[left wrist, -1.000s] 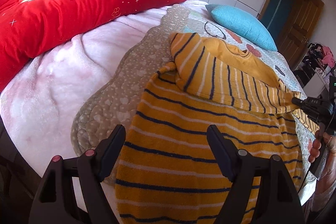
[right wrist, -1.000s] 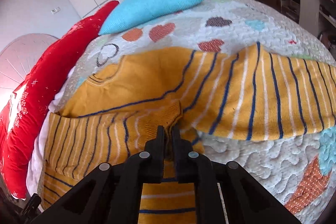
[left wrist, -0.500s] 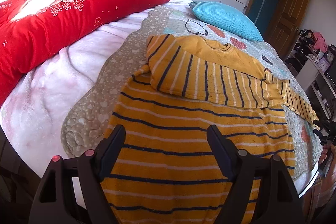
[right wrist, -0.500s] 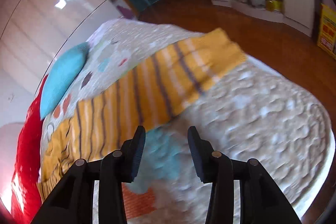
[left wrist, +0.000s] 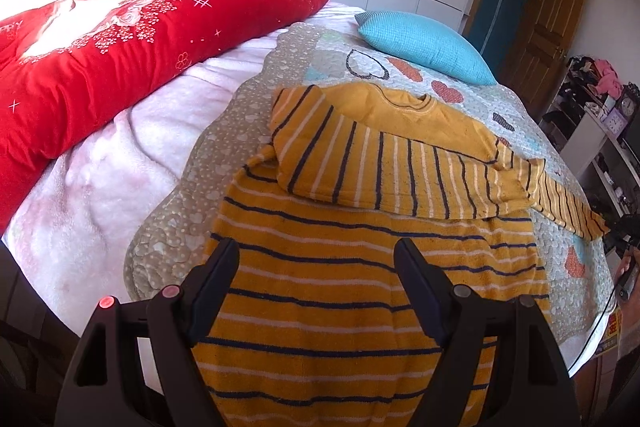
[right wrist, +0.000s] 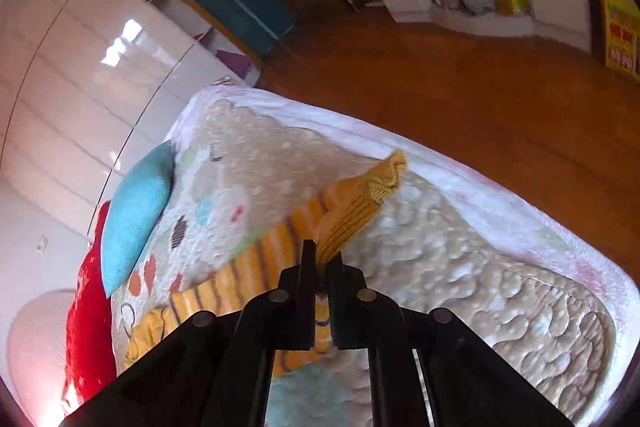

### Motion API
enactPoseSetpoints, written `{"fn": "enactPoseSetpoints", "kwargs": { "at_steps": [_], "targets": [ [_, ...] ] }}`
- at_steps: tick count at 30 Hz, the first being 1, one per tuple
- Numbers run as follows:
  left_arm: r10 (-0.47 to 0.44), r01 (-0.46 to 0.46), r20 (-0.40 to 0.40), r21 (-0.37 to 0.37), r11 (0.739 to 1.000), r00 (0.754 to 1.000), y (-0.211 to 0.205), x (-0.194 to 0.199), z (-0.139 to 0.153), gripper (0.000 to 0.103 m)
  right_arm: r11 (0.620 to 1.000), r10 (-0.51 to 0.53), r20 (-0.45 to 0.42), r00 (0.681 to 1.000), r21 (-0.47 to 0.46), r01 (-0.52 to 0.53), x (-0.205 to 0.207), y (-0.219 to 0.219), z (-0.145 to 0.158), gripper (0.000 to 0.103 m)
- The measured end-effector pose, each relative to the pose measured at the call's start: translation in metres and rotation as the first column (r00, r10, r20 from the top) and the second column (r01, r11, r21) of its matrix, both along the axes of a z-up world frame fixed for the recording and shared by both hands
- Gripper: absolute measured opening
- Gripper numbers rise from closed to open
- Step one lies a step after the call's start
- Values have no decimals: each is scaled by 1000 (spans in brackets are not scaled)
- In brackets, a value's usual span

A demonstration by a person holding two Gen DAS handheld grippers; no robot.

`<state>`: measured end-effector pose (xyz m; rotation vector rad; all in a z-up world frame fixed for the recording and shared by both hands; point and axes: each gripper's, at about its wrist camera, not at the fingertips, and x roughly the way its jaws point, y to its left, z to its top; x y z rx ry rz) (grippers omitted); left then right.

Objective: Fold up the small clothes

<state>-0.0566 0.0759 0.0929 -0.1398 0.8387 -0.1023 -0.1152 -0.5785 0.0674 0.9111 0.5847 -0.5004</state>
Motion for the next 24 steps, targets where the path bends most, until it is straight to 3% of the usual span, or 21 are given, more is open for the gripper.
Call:
{"fn": "enactPoseSetpoints", "kwargs": {
  "at_steps": [2,4,6,9,12,17,19,24],
  "targets": [
    [11,-11,3,-27,1000,1000,9,3,4,79,994,108,67,992,-39,-106,23,36,38,6],
    [27,-26,24,-42,999,999,17,3,7,79,970,238,123,964,-89,-228,51,88,75,6],
    [35,-34,46,-26,999,998,24,3,9,79,929,365,151,919,-120,-349,86,142,100,6],
    [56,-56,53,-10,998,997,40,4,6,79,846,534,191,824,-110,-522,141,229,116,6],
    [111,-110,47,-21,994,993,67,3,-1,79,732,681,151,716,-134,-668,188,323,110,6],
    [202,-199,27,-73,977,979,110,-3,-16,79,562,826,33,563,-124,-818,230,454,61,6],
    [228,-226,7,-77,971,974,122,-6,-24,79,512,854,-25,519,-134,-848,242,487,38,6],
    [279,-279,-11,-103,955,960,145,-5,-36,79,427,893,-107,437,-105,-898,246,528,-4,6]
  ]
}}
